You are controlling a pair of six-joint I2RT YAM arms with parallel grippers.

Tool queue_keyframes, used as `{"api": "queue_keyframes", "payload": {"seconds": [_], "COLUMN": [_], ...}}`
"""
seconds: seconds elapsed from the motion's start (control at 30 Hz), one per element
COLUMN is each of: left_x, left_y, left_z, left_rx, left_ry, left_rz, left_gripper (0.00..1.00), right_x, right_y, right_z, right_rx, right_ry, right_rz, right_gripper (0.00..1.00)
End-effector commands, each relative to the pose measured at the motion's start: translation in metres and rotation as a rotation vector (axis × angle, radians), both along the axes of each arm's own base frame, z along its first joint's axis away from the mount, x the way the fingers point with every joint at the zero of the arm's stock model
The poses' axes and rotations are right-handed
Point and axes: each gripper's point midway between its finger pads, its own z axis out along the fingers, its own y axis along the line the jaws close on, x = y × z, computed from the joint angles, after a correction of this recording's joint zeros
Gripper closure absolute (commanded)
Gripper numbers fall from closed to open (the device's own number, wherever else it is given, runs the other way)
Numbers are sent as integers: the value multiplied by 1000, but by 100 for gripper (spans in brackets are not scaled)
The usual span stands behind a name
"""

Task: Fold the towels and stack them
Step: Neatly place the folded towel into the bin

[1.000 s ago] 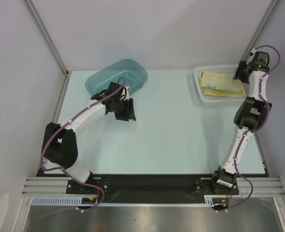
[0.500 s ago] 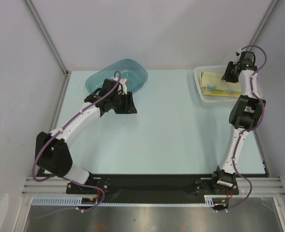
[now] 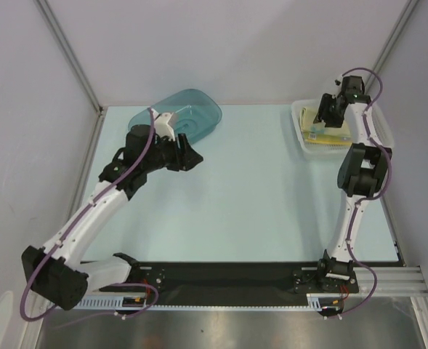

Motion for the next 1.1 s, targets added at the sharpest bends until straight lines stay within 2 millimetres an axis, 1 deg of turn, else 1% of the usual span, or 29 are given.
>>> {"api": "queue_keyframes", "payload": {"seconds": [0.0,0.03,0.07,0.1,0.13,0.17,0.2,0.23,0.27,0.3,0.33,0.37,0.4,0.43,0.47,0.5,0.53,0.57,0.6,0.63,0.67,0.73,0.77,0.8,0.83,0.87,0.9,0.93,1.07], "left_x": [-6,-8,-10,-12,-19,-19,-22,-25,-34,-39,-44,-55,-59,-62,-66,-70,-74,-76,-79,-82,-84,-89,-90,-92,-93,-93,-92,-91,-94], "left_y": [10,20,25,30,37,44,48,51,58,61,63,68,69,71,73,73,73,73,73,72,71,67,66,65,63,63,64,64,59], "left_z": [48,53,58,61,71,76,81,94,95,97,102,111,114,113,115,117,116,115,114,111,110,100,96,93,84,80,77,73,70], "left_rx": [-30,-4,1,2,-9,-10,-18,-50,-64,-77,-90,-112,-120,-122,-130,-136,-134,-132,-134,-131,-133,-132,-131,-130,-124,-121,-119,-122,-142], "left_ry": [-156,-170,-190,-207,-249,-276,-311,-367,-401,-431,-450,-485,-497,-495,-497,-499,-486,-479,-468,-445,-435,-398,-386,-376,-361,-353,-344,-333,-327], "left_rz": [26,62,82,101,122,155,168,180,198,199,200,201,199,204,206,194,190,185,180,169,162,132,123,114,103,103,112,117,91], "left_gripper": [44,43,42,41,40,37,35,29,10,1,0,0,0,0,0,0,0,0,0,0,0,0,0,0,0,0,0,0,0], "right_x": [-26,-36,-41,-66,-77,-86,-111,-122,-132,-159,-174,-185,-198,-221,-234,-247,-260,-278,-287,-297,-310,-324,-330,-341,-344,-347,-355,-356,-360], "right_y": [8,15,27,42,53,64,85,100,114,147,159,170,182,198,210,218,221,227,228,228,225,221,218,213,210,205,200,197,176], "right_z": [109,122,133,141,147,148,162,163,176,184,189,197,197,204,204,206,190,196,194,185,184,182,176,187,191,193,199,202,213], "right_rx": [-32,-14,13,40,82,105,132,162,183,219,221,248,261,291,326,339,337,336,343,343,341,349,348,359,367,367,379,377,316], "right_ry": [-143,-161,-198,-197,-202,-209,-233,-236,-283,-307,-319,-344,-351,-382,-381,-392,-356,-378,-370,-343,-349,-353,-351,-406,-438,-466,-512,-537,-616], "right_rz": [-35,-51,-33,-17,-24,-19,13,30,60,137,168,178,196,226,252,285,299,324,327,332,336,331,331,332,322,304,295,285,222], "right_gripper": [42,39,30,22,11,0,0,0,0,0,0,0,0,0,0,0,0,0,0,0,0,0,0,0,0,0,0,0,0]}}
